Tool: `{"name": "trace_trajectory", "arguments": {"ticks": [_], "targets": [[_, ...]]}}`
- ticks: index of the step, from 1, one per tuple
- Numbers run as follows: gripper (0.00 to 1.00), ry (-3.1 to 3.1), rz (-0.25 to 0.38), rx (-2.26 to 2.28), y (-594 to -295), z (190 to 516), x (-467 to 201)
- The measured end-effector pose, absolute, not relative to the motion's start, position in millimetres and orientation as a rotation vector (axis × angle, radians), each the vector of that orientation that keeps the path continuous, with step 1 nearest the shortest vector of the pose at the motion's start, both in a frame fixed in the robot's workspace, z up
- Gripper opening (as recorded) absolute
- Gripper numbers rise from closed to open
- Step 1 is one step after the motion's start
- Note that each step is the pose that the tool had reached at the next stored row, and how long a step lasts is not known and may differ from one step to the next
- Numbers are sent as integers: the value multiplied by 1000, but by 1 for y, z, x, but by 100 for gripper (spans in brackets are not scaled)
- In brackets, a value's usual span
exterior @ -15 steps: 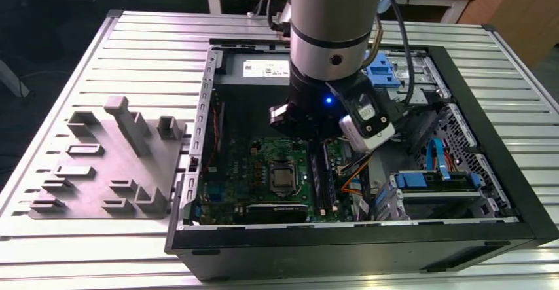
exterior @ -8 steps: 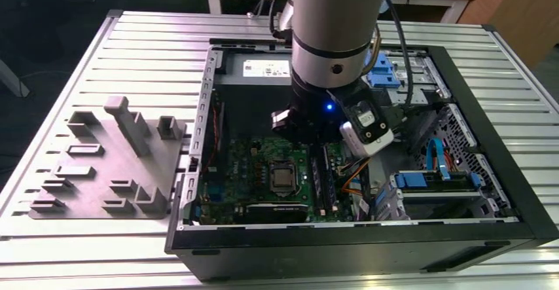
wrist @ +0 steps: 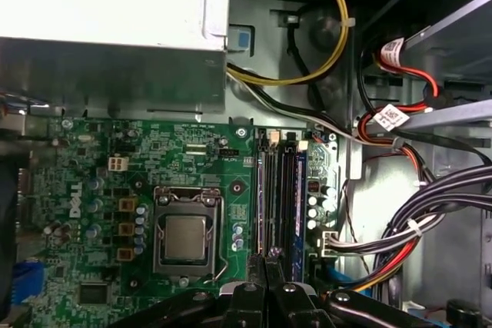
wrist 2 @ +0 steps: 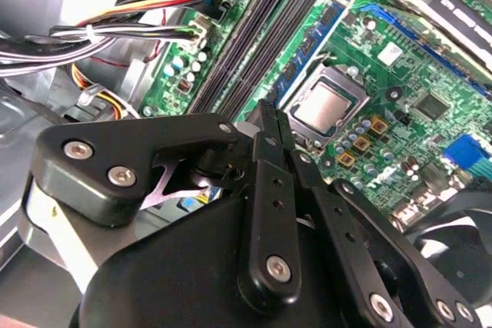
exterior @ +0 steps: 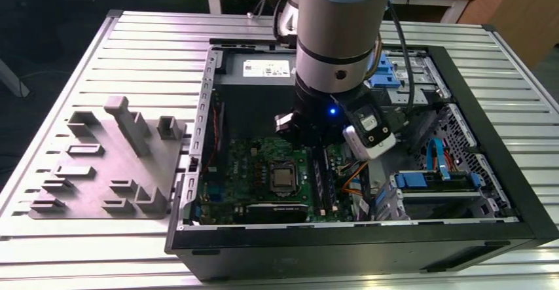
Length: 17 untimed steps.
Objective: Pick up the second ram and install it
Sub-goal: 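Insert the second ram into the second slot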
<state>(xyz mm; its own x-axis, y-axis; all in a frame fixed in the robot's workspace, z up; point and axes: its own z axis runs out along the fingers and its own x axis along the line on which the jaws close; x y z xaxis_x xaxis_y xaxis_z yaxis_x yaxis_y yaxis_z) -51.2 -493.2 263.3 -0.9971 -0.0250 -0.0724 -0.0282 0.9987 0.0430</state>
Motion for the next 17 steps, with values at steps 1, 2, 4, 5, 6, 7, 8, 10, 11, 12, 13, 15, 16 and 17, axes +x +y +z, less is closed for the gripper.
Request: {"name": "trace_trajectory", "arguments": {"ticks": [1, 2, 4, 5, 6, 7, 8, 10, 11, 12, 13, 15, 16, 17], "targets": [[8, 3069, 68, -41, -493, 262, -51], [8, 3069, 68, -41, -493, 261, -50], [8, 3069, 68, -40, -493, 259, -49], [8, 3069, 68, -39, -493, 257, -49], [8, 3069, 68, -38, -493, 255, -49], [8, 3069, 68, -37, -493, 254, -48], [8, 3069, 68, -36, -493, 252, -47], [8, 3069, 68, -35, -493, 250, -46], [8, 3069, 67, -34, -493, 250, -45], [8, 3069, 67, -34, -493, 249, -44], [8, 3069, 67, -33, -493, 248, -44], [8, 3069, 67, -31, -492, 246, -43], [8, 3069, 67, -30, -492, 244, -43], [8, 3069, 67, -30, -491, 243, -43]]}}
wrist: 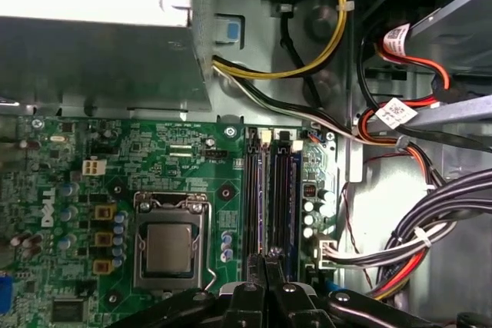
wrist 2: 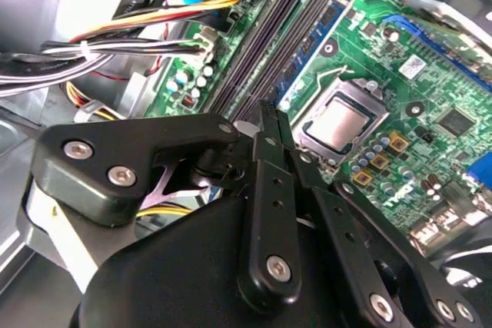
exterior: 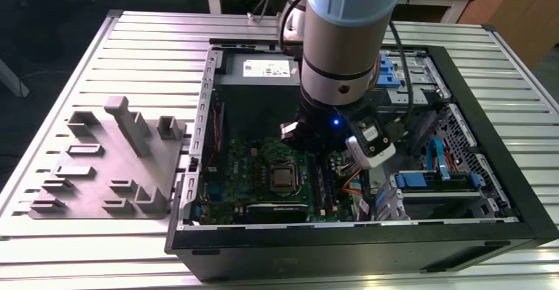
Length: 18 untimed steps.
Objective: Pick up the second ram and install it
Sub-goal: 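Insert the second ram into the second slot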
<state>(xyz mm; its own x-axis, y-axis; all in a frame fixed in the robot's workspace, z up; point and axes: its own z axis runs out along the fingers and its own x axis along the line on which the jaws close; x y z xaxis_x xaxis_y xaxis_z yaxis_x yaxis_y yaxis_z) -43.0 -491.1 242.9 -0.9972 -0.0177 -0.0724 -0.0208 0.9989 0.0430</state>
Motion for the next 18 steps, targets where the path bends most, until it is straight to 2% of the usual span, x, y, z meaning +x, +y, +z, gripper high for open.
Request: {"name": "trace_trajectory", "arguments": {"ticks": [18], "targets": [[8, 3069, 49, -24, -486, 231, -40]]}}
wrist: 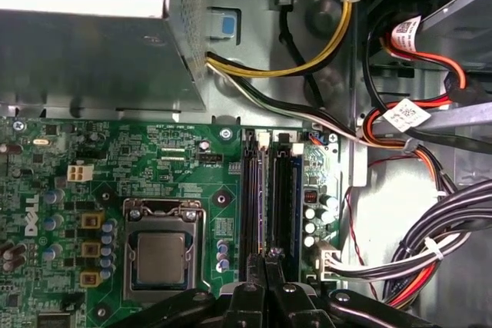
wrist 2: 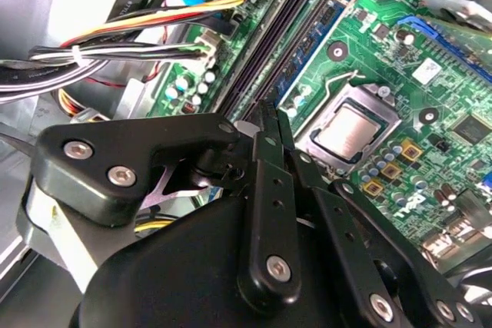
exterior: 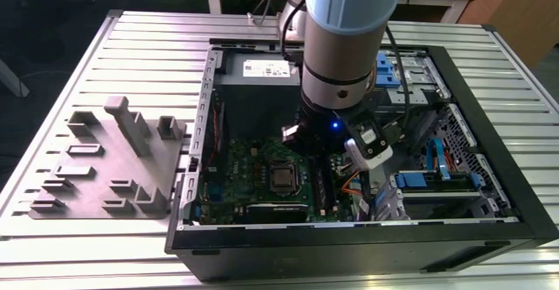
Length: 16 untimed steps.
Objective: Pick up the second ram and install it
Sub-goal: 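Insert the second ram into the second slot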
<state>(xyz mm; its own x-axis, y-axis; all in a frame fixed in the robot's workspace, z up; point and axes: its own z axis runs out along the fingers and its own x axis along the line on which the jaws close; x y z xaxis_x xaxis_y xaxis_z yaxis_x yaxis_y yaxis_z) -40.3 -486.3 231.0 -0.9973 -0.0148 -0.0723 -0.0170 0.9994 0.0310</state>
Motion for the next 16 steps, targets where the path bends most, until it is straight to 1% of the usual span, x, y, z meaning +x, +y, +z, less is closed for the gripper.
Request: {"name": "trace_trajectory", "arguments": {"ticks": [16], "targets": [[8, 3069, 49, -25, -486, 226, -41]]}}
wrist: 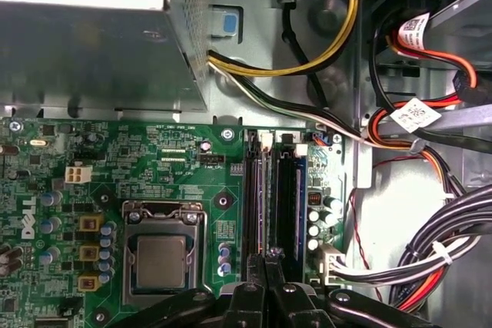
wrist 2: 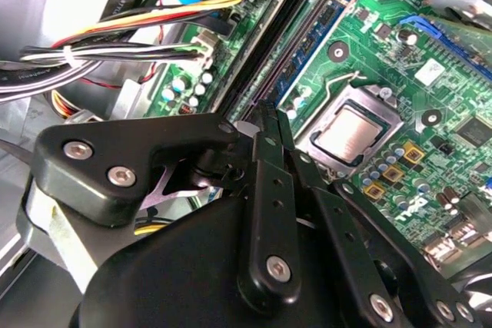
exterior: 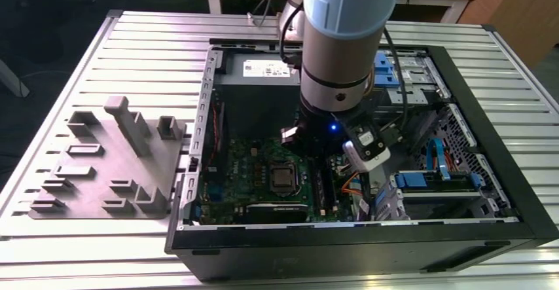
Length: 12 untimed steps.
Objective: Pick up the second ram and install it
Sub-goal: 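Insert the second ram into the second slot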
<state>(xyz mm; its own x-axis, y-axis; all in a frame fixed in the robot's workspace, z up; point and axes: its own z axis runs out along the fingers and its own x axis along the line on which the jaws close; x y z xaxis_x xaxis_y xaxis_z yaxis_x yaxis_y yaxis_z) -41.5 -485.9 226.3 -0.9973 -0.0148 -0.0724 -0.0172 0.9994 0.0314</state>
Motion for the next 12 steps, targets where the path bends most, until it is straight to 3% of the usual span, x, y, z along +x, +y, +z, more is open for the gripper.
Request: {"name": "trace_trajectory", "arguments": {"ticks": [12], "targets": [[8, 3069, 49, -24, -487, 224, -42]]}}
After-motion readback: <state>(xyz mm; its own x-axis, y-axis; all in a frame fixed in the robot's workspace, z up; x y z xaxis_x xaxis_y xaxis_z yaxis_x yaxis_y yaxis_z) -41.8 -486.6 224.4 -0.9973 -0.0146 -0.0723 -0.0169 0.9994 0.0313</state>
